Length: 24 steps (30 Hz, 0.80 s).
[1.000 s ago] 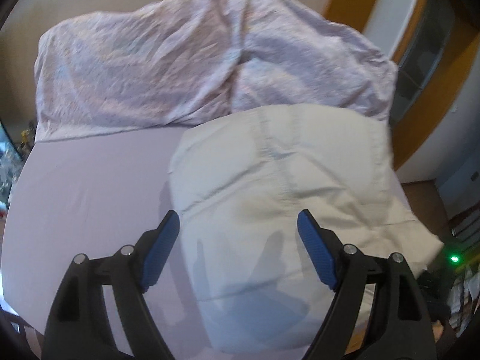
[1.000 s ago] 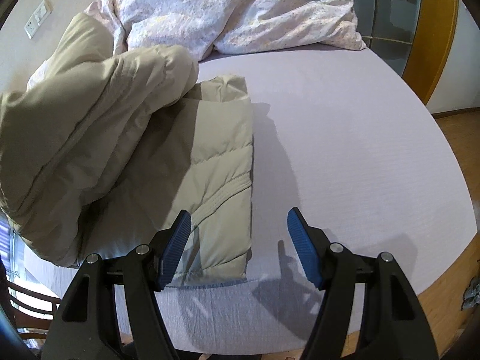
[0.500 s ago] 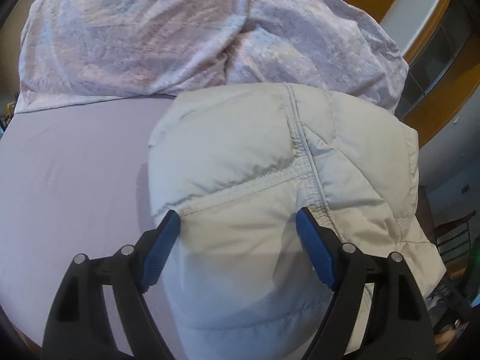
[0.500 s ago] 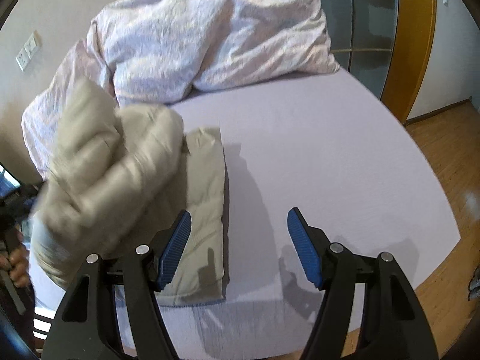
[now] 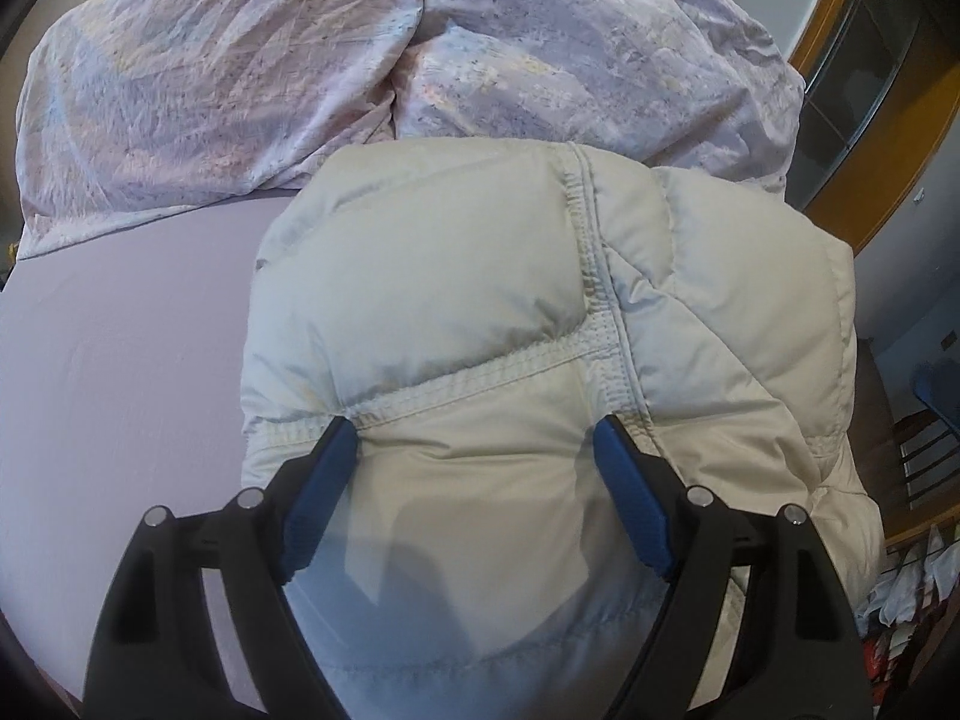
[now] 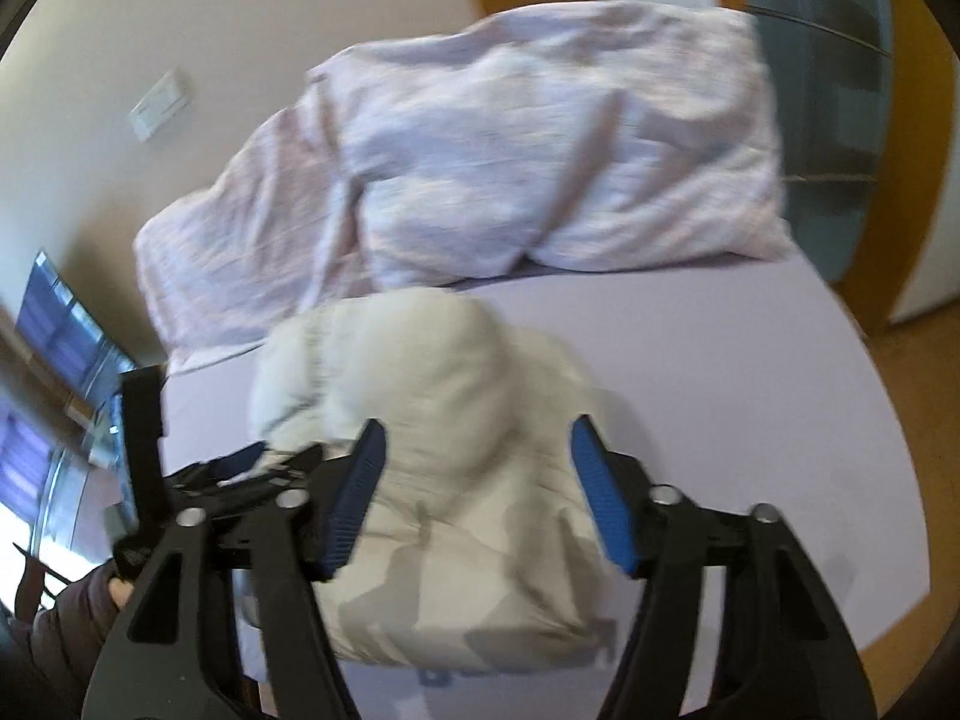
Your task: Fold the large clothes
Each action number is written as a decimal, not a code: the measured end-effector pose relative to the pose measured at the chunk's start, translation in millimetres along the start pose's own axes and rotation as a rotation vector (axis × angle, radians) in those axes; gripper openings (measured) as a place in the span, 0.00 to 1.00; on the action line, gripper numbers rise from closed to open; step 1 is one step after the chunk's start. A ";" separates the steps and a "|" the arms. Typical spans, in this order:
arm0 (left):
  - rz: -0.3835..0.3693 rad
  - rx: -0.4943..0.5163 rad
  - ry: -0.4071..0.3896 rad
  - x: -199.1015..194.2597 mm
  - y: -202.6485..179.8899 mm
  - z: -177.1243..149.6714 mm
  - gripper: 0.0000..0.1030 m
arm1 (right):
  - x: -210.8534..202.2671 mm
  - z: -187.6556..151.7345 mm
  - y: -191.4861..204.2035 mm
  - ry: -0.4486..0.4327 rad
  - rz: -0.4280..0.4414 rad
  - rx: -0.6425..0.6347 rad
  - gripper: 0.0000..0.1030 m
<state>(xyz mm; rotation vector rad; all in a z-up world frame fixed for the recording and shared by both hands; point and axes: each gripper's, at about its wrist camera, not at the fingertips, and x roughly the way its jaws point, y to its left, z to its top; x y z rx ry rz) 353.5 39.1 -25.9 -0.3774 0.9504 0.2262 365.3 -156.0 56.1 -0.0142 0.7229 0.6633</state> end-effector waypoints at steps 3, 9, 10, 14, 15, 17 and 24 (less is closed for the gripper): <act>-0.011 -0.004 0.004 -1.2 3.5 -0.7 0.78 | 21.9 7.3 21.3 0.026 0.021 -0.043 0.42; -0.016 -0.006 0.002 -3.3 5.4 -3.3 0.78 | 54.1 17.7 31.4 0.065 0.014 -0.040 0.36; -0.018 -0.006 0.002 -3.6 5.6 -3.2 0.78 | 56.0 17.7 30.9 0.067 0.006 -0.037 0.36; -0.028 -0.006 0.002 -4.5 7.0 -2.2 0.78 | 74.0 14.5 21.7 0.113 -0.035 -0.008 0.35; -0.030 -0.004 0.001 -5.2 7.1 -2.3 0.78 | 79.7 10.9 17.4 0.127 -0.047 0.002 0.34; -0.036 0.001 -0.004 -7.5 7.1 -1.6 0.78 | 90.0 0.9 5.8 0.150 -0.055 0.027 0.31; -0.055 0.021 -0.039 -20.6 4.1 4.5 0.78 | 106.4 -25.2 -24.9 0.155 -0.064 0.094 0.26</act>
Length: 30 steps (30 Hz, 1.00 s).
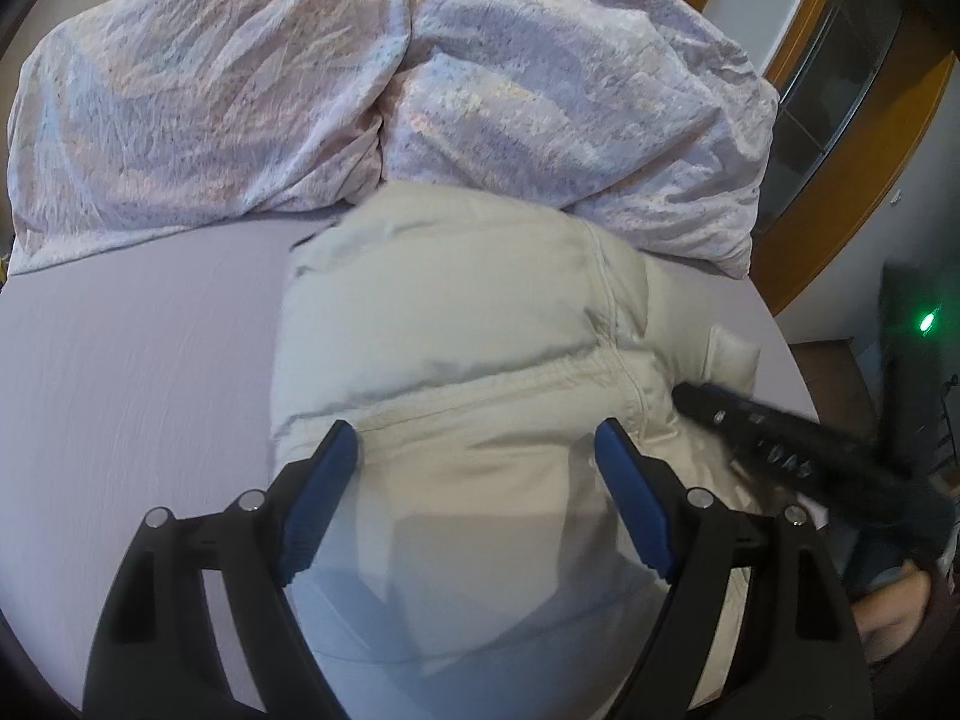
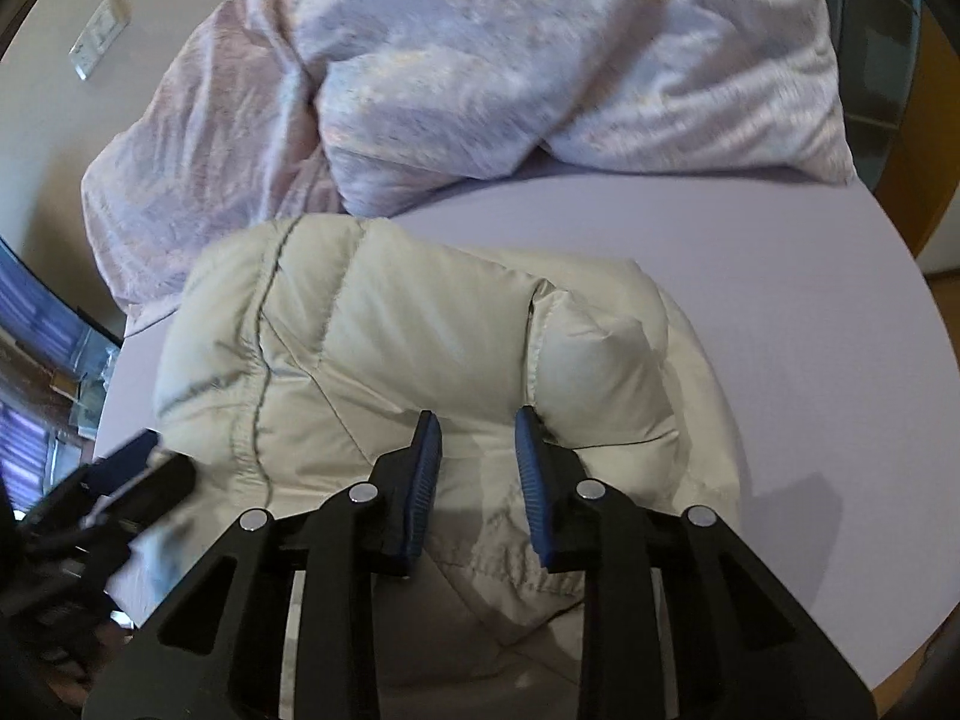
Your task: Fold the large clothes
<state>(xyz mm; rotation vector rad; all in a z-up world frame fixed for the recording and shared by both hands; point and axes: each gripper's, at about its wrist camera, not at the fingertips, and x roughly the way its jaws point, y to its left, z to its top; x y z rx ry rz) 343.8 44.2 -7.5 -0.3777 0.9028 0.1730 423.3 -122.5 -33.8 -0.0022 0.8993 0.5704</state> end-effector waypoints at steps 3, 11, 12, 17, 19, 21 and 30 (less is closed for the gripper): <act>0.007 -0.007 -0.006 -0.2 3.6 2.6 0.78 | 7.1 -6.8 -10.5 -0.005 0.010 0.026 0.24; 0.031 -0.013 -0.002 4.8 9.9 5.0 0.78 | 20.0 -24.4 -23.7 -0.015 0.021 0.052 0.23; 0.036 -0.010 -0.007 4.9 9.5 5.2 0.79 | 20.6 -26.2 -24.0 -0.018 0.019 0.051 0.23; 0.063 0.002 -0.027 6.0 8.6 3.7 0.80 | 22.8 -34.6 -24.5 -0.058 0.017 0.033 0.22; 0.065 -0.001 -0.031 7.4 9.8 2.7 0.82 | 22.8 -40.5 -26.6 -0.079 0.022 0.034 0.22; 0.071 -0.001 -0.034 8.4 10.2 1.2 0.82 | 22.4 -43.6 -27.8 -0.096 0.029 0.029 0.22; 0.118 0.048 -0.082 -1.0 5.1 7.9 0.84 | -8.8 -15.0 -9.0 -0.068 -0.017 0.009 0.45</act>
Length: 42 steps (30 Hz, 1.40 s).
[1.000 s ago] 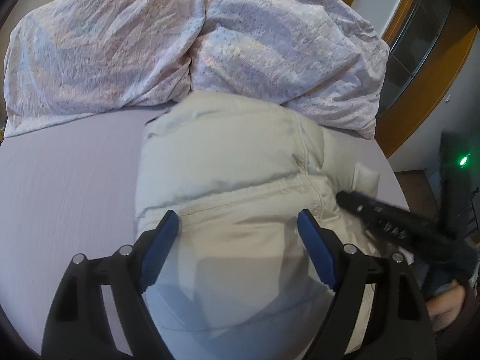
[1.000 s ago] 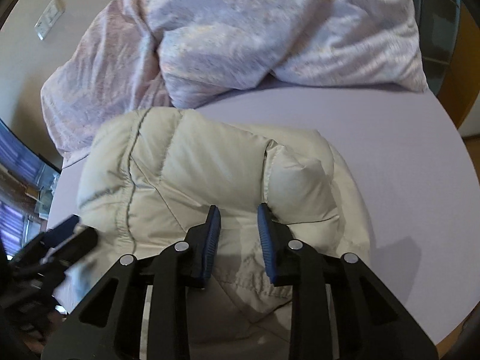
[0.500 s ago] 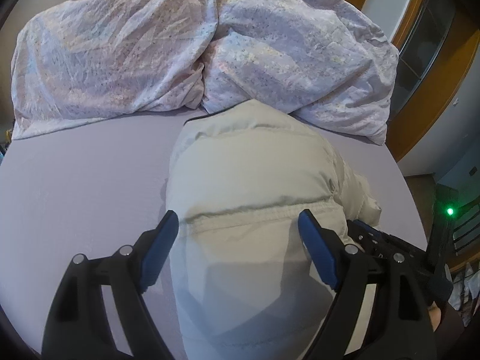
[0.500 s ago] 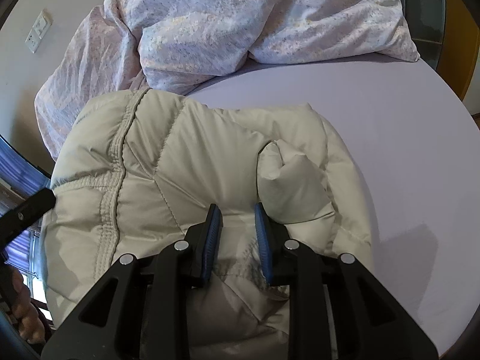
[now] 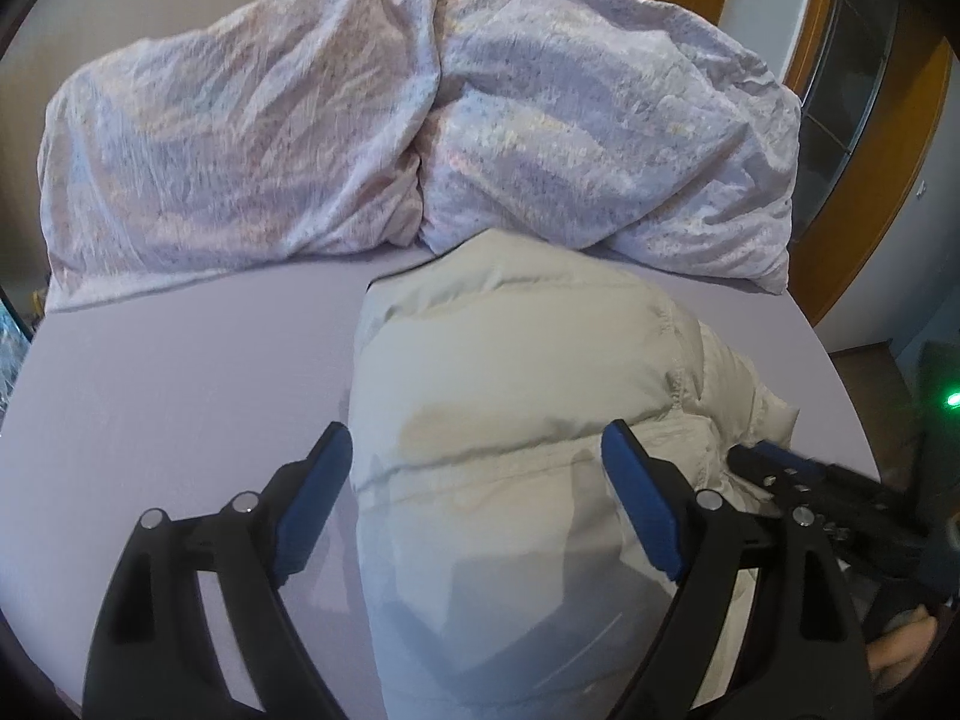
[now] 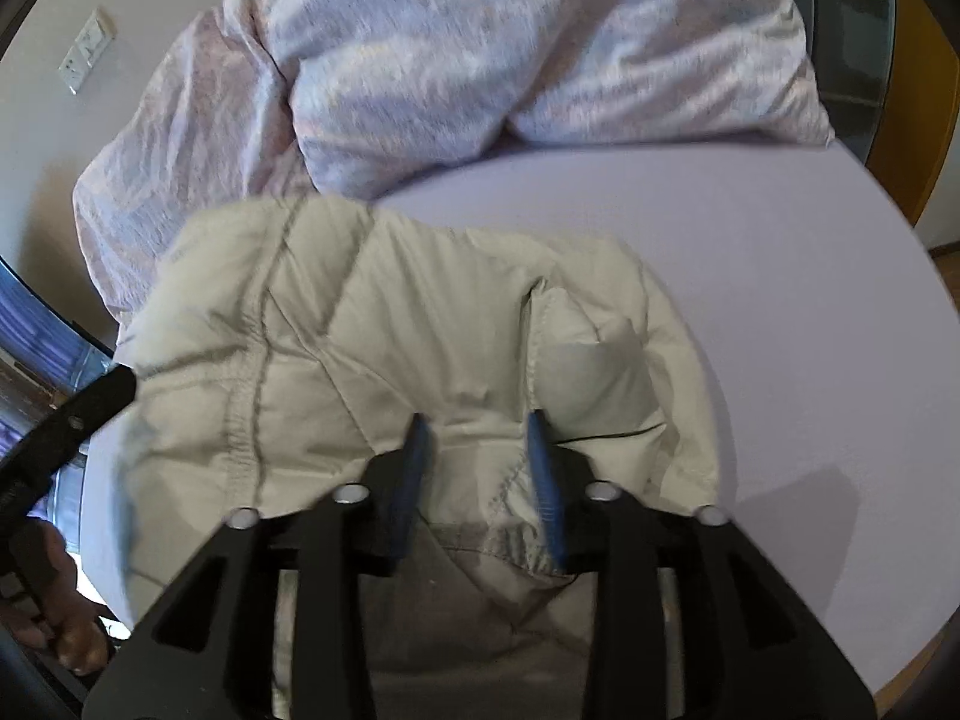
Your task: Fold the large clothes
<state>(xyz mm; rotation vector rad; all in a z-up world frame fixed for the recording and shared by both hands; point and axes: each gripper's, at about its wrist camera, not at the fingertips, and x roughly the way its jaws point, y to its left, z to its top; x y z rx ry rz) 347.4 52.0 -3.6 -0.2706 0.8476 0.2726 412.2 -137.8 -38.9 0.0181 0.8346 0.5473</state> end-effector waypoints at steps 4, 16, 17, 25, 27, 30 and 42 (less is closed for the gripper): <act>0.016 0.010 -0.010 2.8 -4.6 3.1 0.86 | -14.0 9.6 10.6 -0.089 -0.037 -0.043 0.58; 0.024 0.012 0.003 30.6 -10.5 -1.1 0.96 | 19.5 1.9 -2.0 -0.090 -0.124 -0.063 0.58; 0.018 -0.003 0.009 33.6 -8.5 -2.1 0.98 | 21.4 0.8 -3.1 -0.093 -0.122 -0.064 0.58; 0.020 -0.029 0.011 51.7 -6.2 -9.6 0.98 | 32.8 -7.1 -8.2 -0.125 -0.098 -0.060 0.59; 0.014 -0.035 0.009 55.1 -4.1 -11.5 0.98 | 35.4 -8.1 -9.3 -0.133 -0.086 -0.058 0.59; 0.017 -0.034 0.001 57.7 -3.6 -14.0 0.98 | 38.1 -9.4 -10.4 -0.140 -0.078 -0.062 0.59; 0.018 -0.039 -0.016 65.4 -1.6 -18.9 0.98 | 46.7 -10.2 -12.1 -0.142 -0.058 -0.064 0.59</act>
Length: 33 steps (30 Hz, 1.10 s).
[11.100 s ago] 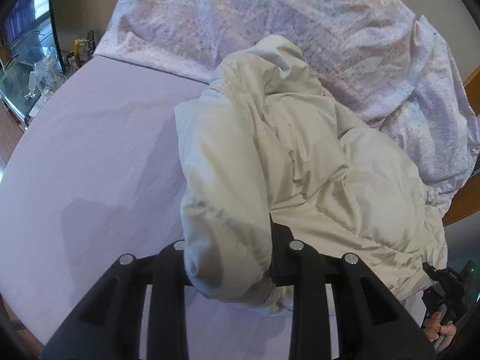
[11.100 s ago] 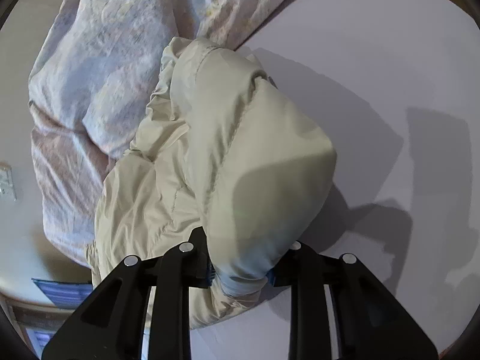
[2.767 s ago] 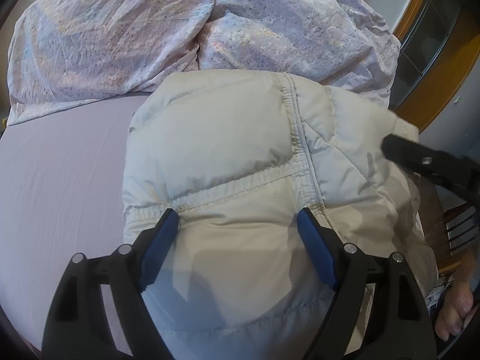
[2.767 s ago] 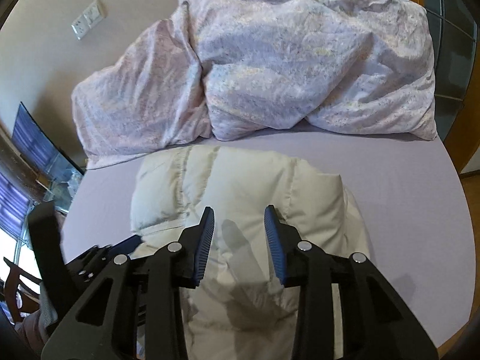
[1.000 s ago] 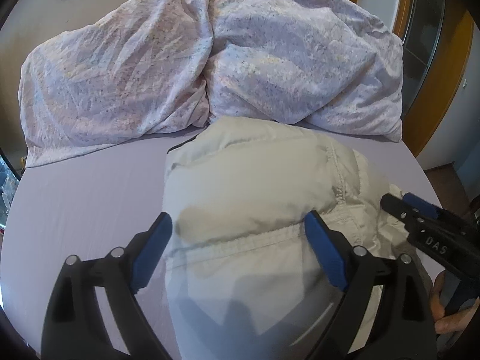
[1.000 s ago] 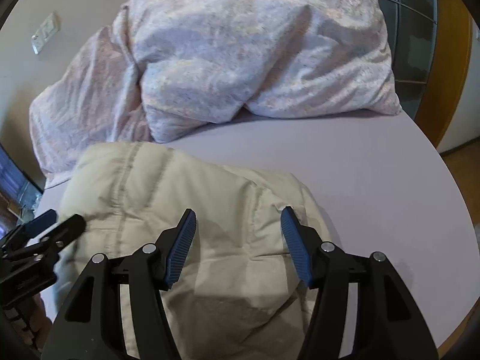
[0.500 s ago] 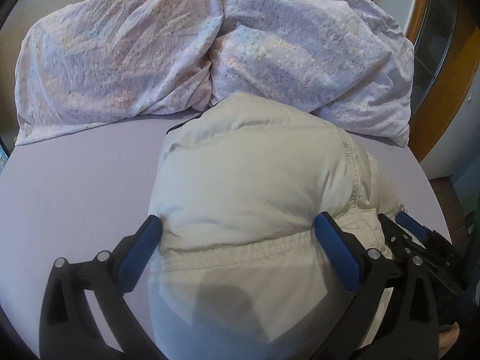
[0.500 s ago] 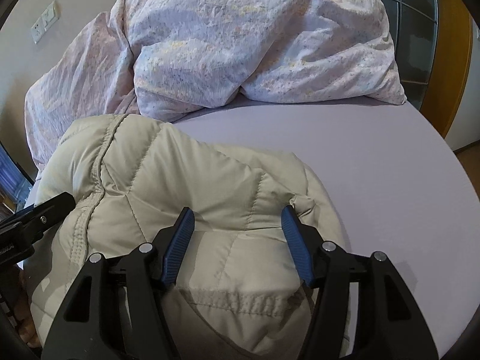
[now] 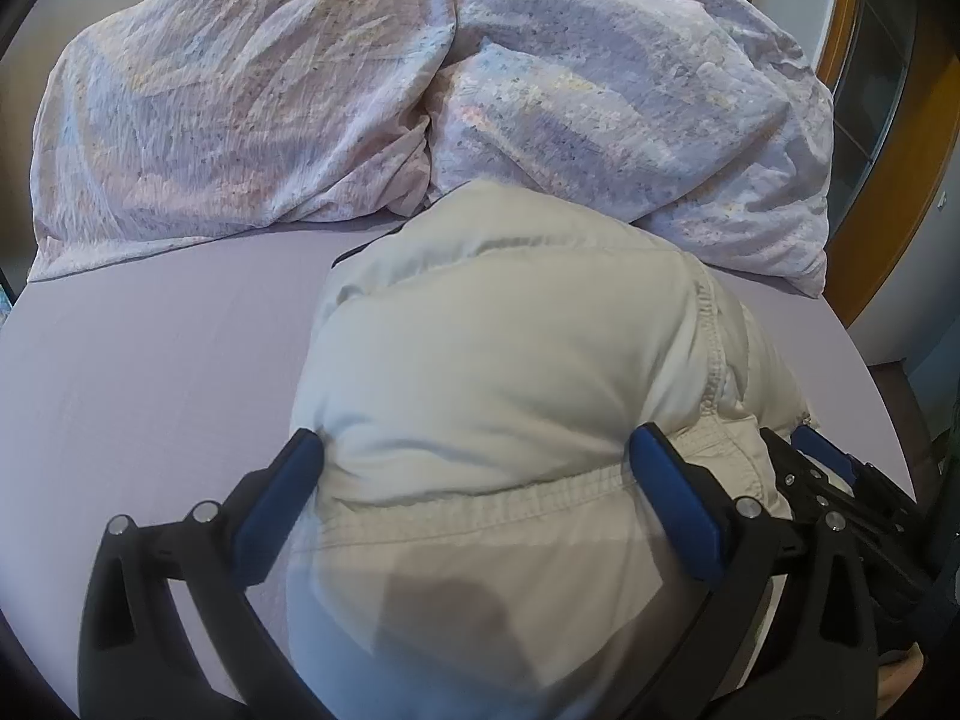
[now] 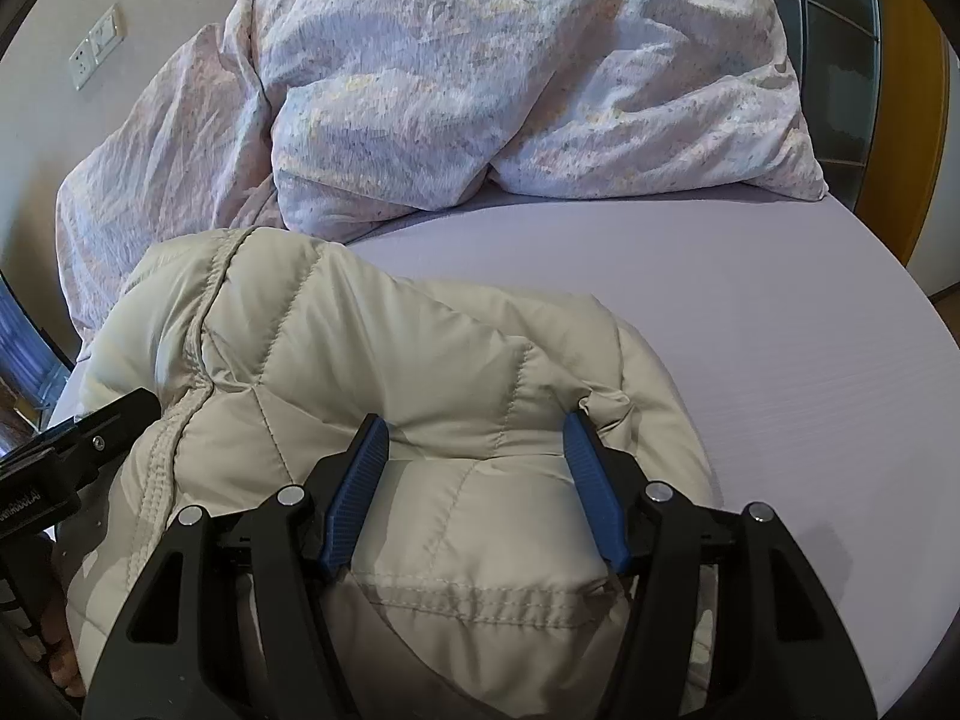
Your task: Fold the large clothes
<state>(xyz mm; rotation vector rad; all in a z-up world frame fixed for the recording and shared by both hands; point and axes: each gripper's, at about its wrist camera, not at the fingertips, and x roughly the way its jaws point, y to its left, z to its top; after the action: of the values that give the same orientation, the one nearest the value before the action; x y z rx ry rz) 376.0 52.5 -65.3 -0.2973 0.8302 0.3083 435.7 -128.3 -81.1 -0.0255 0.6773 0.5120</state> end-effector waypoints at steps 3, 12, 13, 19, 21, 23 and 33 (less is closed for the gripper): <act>0.000 -0.001 -0.008 1.2 0.7 -0.9 0.98 | -0.3 0.0 0.0 0.000 -0.002 -0.001 0.59; 0.000 0.000 -0.015 2.5 1.5 -2.6 0.98 | 0.4 -1.5 0.1 -0.009 -0.004 -0.004 0.59; -0.001 0.000 -0.016 3.0 1.7 -2.7 0.98 | 0.6 -1.6 0.0 -0.011 -0.005 -0.005 0.59; -0.002 0.000 -0.015 3.3 2.1 -2.5 0.98 | 0.2 -2.0 0.0 -0.013 -0.005 -0.006 0.59; -0.002 0.001 -0.016 4.0 2.5 -2.5 0.98 | 0.4 -2.2 0.0 -0.013 -0.005 -0.006 0.59; -0.002 0.000 -0.016 2.9 2.2 -2.6 0.98 | -0.3 -2.6 0.0 -0.013 -0.005 -0.006 0.59; -0.003 0.001 -0.018 4.1 2.5 -3.4 0.98 | 0.6 -2.6 0.0 -0.016 -0.004 -0.007 0.59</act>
<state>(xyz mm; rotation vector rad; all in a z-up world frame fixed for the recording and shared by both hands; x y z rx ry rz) 375.4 54.1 -71.0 -0.2943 0.8119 0.3079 434.6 -128.6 -83.5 -0.0297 0.6597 0.5098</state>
